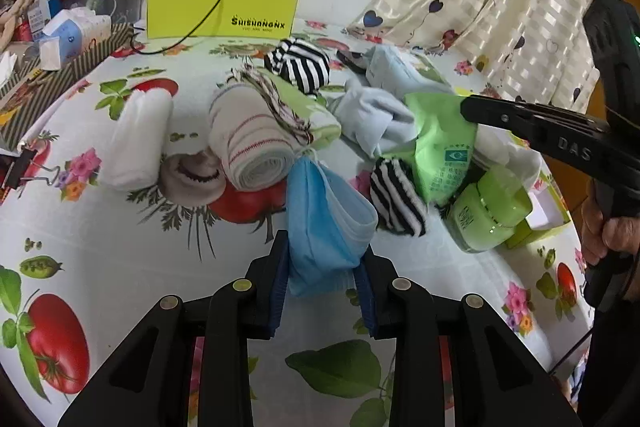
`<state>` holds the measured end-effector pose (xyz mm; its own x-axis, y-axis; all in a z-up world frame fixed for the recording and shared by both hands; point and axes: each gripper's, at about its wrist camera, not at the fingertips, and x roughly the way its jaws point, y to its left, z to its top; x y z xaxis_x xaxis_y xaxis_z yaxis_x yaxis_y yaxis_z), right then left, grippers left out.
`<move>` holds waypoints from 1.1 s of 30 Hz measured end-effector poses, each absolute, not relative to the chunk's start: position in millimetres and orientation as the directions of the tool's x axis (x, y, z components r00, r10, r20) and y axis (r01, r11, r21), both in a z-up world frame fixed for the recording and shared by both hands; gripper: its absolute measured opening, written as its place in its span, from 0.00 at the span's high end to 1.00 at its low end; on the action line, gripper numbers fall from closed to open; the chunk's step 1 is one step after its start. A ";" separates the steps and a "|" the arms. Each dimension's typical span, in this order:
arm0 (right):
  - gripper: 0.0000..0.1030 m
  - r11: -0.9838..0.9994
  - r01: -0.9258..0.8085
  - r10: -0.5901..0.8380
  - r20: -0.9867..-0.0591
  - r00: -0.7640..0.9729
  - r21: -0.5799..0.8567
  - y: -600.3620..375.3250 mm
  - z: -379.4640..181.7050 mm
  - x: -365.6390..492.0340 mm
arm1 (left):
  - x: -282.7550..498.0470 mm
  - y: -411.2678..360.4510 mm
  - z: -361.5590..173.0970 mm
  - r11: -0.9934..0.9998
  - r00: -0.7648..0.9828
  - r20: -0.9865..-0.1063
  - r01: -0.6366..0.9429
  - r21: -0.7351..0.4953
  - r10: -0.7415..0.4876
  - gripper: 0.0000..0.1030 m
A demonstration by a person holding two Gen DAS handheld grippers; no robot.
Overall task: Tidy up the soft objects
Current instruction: 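Grasp the blue face mask with the left gripper while the right gripper grasps the light green cloth, then carry the blue mask and light green cloth over to the white tray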
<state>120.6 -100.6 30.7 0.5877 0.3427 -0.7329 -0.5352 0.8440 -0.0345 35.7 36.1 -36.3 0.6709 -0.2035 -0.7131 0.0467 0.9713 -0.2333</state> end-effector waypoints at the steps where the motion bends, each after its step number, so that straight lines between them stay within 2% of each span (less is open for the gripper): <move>1: 0.96 0.843 -0.537 0.352 -0.724 0.593 -0.030 -101.7 34.4 116.5 | 34.4 35.6 -33.8 0.972 0.676 -0.709 0.048 -0.231 -0.202 0.69; 16: 0.96 0.805 -0.594 0.464 -0.623 0.629 0.000 -103.2 77.4 61.0 | 17.7 27.6 6.4 0.978 0.747 -0.640 0.069 -0.196 -0.181 0.69; 33: 0.96 0.792 -0.611 0.486 -0.604 0.632 -0.002 -98.4 85.3 44.1 | 16.0 20.7 23.7 0.982 0.773 -0.611 0.084 -0.171 -0.173 0.69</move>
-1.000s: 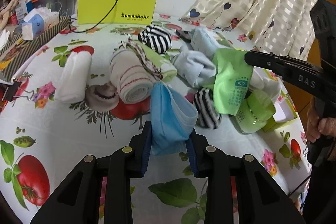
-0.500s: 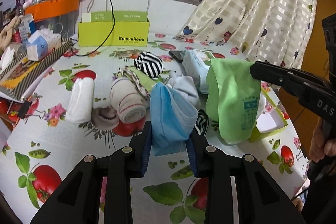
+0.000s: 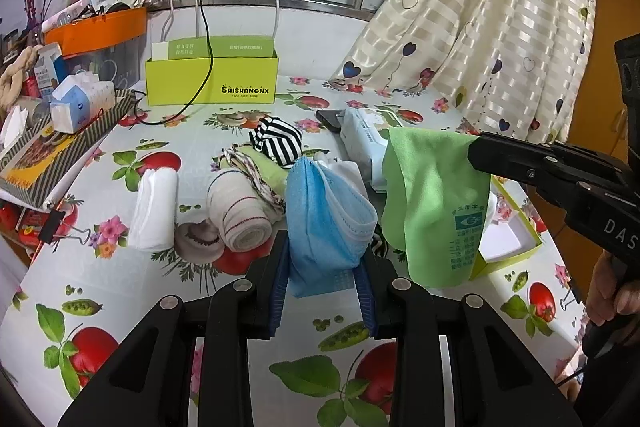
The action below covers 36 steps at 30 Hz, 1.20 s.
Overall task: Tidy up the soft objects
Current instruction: 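Carry the blue mask and light green cloth over to the white tray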
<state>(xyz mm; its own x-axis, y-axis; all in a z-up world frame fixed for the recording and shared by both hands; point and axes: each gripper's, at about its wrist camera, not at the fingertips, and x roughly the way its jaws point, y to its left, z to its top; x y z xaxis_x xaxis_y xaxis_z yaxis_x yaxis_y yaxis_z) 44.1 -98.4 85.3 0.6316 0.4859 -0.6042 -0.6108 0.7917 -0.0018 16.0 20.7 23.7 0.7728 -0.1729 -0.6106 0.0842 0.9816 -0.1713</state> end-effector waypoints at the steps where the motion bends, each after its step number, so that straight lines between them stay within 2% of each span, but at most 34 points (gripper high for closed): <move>1: 0.96 0.791 -0.611 0.487 -0.602 0.633 -0.003 -98.6 86.6 43.5 | 16.3 20.4 24.3 0.982 0.774 -0.610 0.085 -0.170 -0.172 0.69; 17: 0.96 0.812 -0.582 0.470 -0.562 0.681 -0.027 -120.5 108.4 41.8 | 23.2 6.6 44.3 0.982 0.793 -0.581 0.116 -0.149 -0.182 0.69; 36: 0.96 0.876 -0.481 0.404 -0.513 0.757 -0.021 -186.0 124.4 50.0 | 40.4 -44.1 69.7 0.972 0.802 -0.550 0.206 -0.115 -0.235 0.69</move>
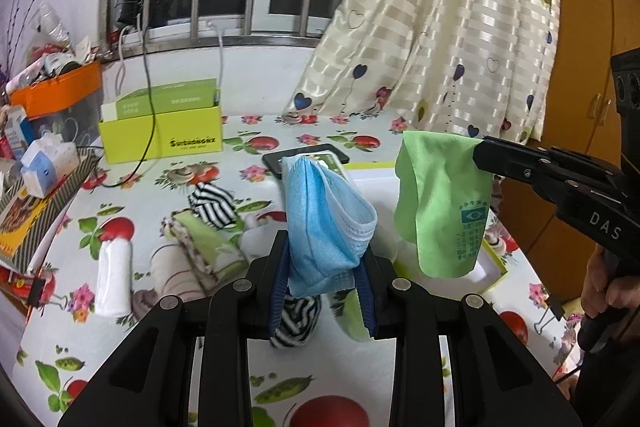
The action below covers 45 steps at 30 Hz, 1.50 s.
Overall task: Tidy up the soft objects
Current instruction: 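Carry the blue mask and light green cloth over to the white tray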
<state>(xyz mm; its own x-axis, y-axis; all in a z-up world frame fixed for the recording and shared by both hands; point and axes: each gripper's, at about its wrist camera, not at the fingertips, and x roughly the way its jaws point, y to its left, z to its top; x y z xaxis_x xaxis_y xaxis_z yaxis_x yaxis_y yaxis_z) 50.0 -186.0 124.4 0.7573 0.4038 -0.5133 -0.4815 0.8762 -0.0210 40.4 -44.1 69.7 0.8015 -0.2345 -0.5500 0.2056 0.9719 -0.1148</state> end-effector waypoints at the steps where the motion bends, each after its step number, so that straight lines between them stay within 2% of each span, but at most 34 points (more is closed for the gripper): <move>1: 0.96 0.880 -0.475 0.400 -0.512 0.760 -0.019 -189.8 124.4 50.6 | 41.4 -46.1 70.1 0.971 0.801 -0.550 0.209 -0.114 -0.237 0.69; 21: 0.96 0.932 -0.362 0.319 -0.539 0.779 0.028 -259.7 101.6 56.0 | 60.5 -113.2 72.0 0.943 0.758 -0.570 0.318 -0.100 -0.316 0.69; 45: 0.96 0.929 -0.334 0.357 -0.634 0.686 0.162 -289.3 32.2 110.8 | 132.3 -156.7 44.5 0.931 0.678 -0.658 0.349 -0.105 -0.328 0.69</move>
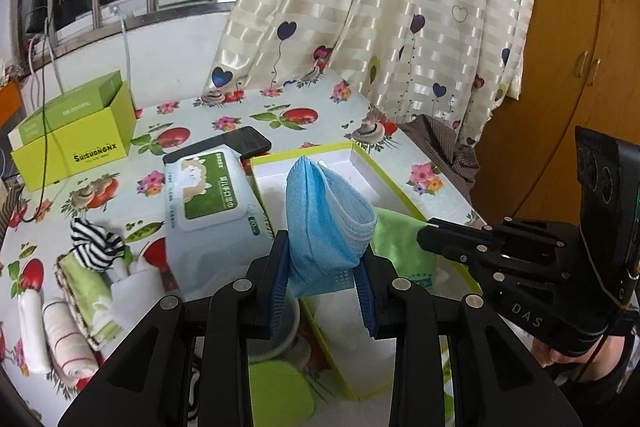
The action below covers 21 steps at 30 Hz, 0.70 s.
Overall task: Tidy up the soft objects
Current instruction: 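Carry the blue mask and light green cloth over to the white tray, then open the right gripper to drop the green cloth while the left gripper releases the mask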
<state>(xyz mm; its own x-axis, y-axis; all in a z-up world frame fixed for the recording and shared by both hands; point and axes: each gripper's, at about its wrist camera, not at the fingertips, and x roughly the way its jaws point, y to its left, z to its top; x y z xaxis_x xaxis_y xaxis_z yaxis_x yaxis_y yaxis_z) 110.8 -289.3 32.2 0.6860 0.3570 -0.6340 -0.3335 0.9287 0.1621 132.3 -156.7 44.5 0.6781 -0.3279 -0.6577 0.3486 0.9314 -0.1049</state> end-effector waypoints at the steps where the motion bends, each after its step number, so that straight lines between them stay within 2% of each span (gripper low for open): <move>1: 0.96 0.928 -0.333 0.359 -0.636 0.683 0.166 -290.2 30.3 112.8 | 135.0 -157.8 42.7 0.931 0.674 -0.662 0.350 -0.105 -0.328 0.69; 8: 0.95 0.924 -0.325 0.373 -0.652 0.660 0.200 -296.2 15.4 125.0 | 158.3 -170.3 26.4 0.929 0.633 -0.704 0.353 -0.108 -0.323 0.69; 10: 0.88 0.928 -0.313 0.367 -0.655 0.661 0.205 -299.0 13.4 126.6 | 162.8 -173.6 22.0 0.929 0.622 -0.715 0.354 -0.109 -0.321 0.69; 12: 0.71 0.934 -0.295 0.352 -0.656 0.668 0.201 -302.2 13.9 126.1 | 168.2 -177.8 17.0 0.928 0.608 -0.727 0.356 -0.110 -0.320 0.69; 15: 0.62 0.940 -0.278 0.338 -0.649 0.681 0.198 -305.7 17.1 124.1 | 172.7 -181.4 12.3 0.926 0.591 -0.740 0.360 -0.114 -0.321 0.69; 19: 0.58 0.946 -0.262 0.323 -0.644 0.693 0.192 -309.4 20.7 122.0 | 175.2 -184.6 8.3 0.924 0.578 -0.749 0.364 -0.119 -0.324 0.68; 21: 0.57 0.948 -0.259 0.318 -0.646 0.694 0.188 -309.0 21.3 120.6 | 174.7 -184.8 7.9 0.923 0.577 -0.748 0.366 -0.122 -0.328 0.62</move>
